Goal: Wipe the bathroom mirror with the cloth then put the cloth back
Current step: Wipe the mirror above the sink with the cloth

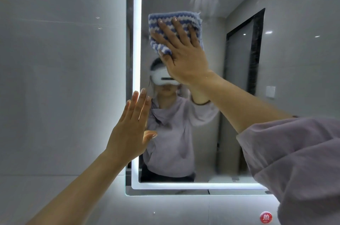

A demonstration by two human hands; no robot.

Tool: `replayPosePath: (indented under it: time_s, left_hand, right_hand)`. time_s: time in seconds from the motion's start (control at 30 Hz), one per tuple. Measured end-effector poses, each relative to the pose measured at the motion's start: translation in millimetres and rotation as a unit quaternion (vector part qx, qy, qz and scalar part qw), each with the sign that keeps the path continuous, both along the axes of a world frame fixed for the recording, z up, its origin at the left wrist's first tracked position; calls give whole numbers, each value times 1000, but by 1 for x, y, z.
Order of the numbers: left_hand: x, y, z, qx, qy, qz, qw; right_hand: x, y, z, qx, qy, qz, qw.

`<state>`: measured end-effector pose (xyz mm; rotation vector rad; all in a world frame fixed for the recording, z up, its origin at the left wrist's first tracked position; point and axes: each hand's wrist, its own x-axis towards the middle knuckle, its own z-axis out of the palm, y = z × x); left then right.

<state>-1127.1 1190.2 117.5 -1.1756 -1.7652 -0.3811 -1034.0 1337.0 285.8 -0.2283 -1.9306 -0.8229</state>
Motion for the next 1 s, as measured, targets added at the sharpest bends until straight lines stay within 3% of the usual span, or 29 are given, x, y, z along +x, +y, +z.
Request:
replayPosePath:
  time_s: [0.37, 0.7, 0.9, 1.0]
  left_hand:
    - [4, -2, 0, -10, -16, -6, 1000]
    - [6, -2, 1, -3, -34, -24, 999]
    - [5, -2, 2, 4, -34, -38, 999]
    - [4, -2, 1, -3, -28, -31, 999]
  right_hand:
    - [-1, -1, 13, -34, 19, 6, 999]
    - [6, 8, -68, 50, -97, 29, 994]
    - [6, 14, -52, 76, -109, 11, 991]
    - [4, 13, -30, 56, -68, 4, 996]
